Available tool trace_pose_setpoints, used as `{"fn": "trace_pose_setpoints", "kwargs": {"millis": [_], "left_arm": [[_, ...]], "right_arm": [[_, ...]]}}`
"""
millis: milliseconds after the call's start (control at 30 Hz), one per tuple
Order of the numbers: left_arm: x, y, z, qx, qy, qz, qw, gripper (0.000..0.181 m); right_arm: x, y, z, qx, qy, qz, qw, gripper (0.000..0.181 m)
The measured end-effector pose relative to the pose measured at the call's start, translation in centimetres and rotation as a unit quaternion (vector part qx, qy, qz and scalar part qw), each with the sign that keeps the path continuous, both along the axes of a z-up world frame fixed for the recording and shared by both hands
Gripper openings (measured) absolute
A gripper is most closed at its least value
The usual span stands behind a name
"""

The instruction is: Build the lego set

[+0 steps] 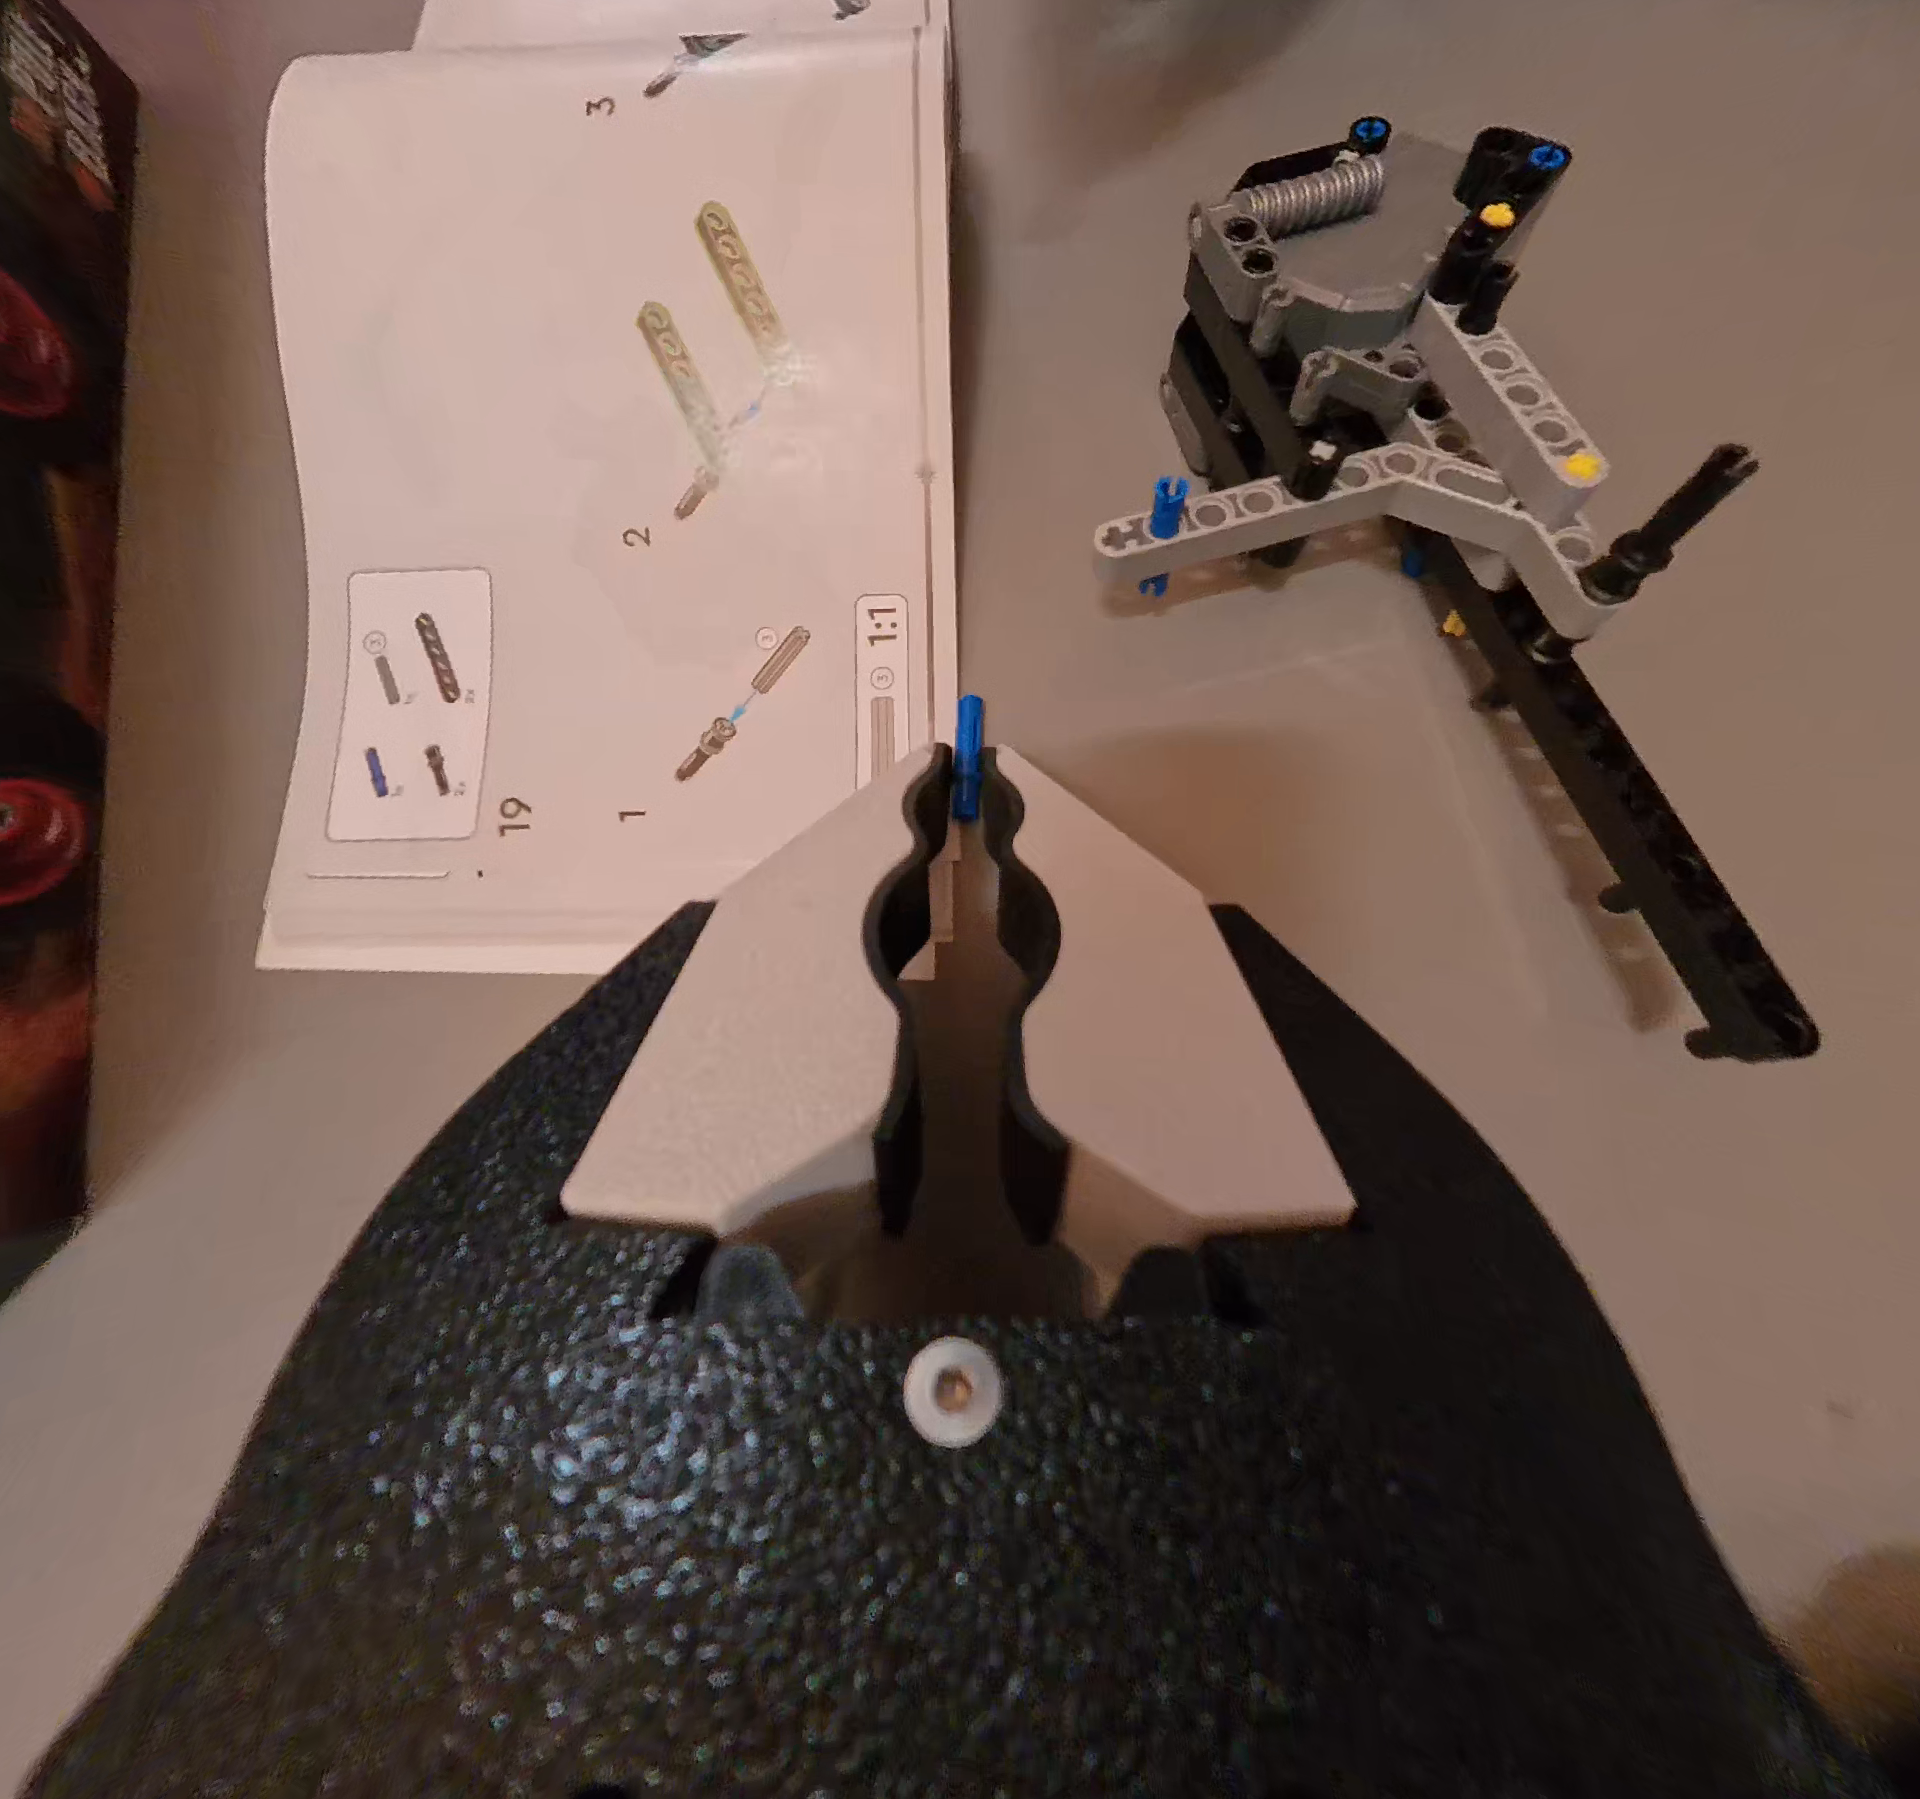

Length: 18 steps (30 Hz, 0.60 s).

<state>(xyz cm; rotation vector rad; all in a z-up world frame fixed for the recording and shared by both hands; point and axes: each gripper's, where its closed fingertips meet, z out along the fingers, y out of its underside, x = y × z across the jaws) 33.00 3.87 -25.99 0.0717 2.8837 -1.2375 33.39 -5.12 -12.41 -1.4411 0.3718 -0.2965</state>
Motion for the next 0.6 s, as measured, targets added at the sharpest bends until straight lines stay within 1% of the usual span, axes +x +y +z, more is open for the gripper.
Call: {"fn": "trace_pose_setpoints", "kwargs": {"millis": [33, 67, 100, 133, 200, 300, 367, 433, 467, 533, 600], "left_arm": [[0.2, 0.0, 0.0, 0.009, -0.017, -0.005, 1.000, 0.003], [0.8, 0.1, 0.2, 0.020, -0.044, 0.003, 0.999, 0.002], [1.0, -0.1, 1.0, 0.019, -0.060, 0.007, 0.998, 0.002], [1.1, -0.6, 2.5, -0.002, -0.065, 0.017, 0.998, 0.002], [1.6, -1.6, 6.5, -0.046, -0.091, 0.053, 0.993, 0.002], [1.7, -2.5, 11.7, -0.059, -0.194, 0.091, 0.975, 0.003], [0.9, -3.3, 14.0, -0.054, -0.261, 0.093, 0.959, 0.002], [-0.4, -4.2, 15.4, -0.046, -0.318, 0.076, 0.944, 0.002], [-0.9, -4.7, 15.9, -0.048, -0.339, 0.072, 0.937, 0.002], [-1.8, -5.6, 16.7, -0.064, -0.353, 0.067, 0.931, 0.002], [-2.2, -6.2, 17.2, -0.080, -0.360, 0.073, 0.927, 0.002]], "right_arm": [[0.0, 0.1, 0.0, -0.002, -0.002, 0.000, 1.000, 0.005], [-0.1, 0.2, 0.0, -0.001, -0.003, 0.002, 1.000, 0.005], [-0.2, 0.3, 0.2, 0.003, -0.006, 0.003, 1.000, 0.005], [-0.3, 0.3, 0.4, 0.010, -0.010, 0.002, 1.000, 0.005], [-0.8, 0.7, 0.7, 0.015, -0.013, 0.019, 1.000, 0.005], [-1.2, 0.8, 1.0, 0.034, -0.004, 0.036, 0.999, 0.005], [-1.5, 0.9, 1.6, 0.062, 0.005, 0.054, 0.997, 0.005], [-2.0, 1.0, 2.1, 0.090, 0.014, 0.076, 0.993, 0.006], [-2.0, 0.9, 2.4, 0.101, 0.015, 0.077, 0.992, 0.005], [-2.1, 1.0, 2.6, 0.117, 0.028, 0.085, 0.989, 0.005], [-2.3, 1.1, 3.4, 0.152, 0.037, 0.101, 0.982, 0.005]]}}
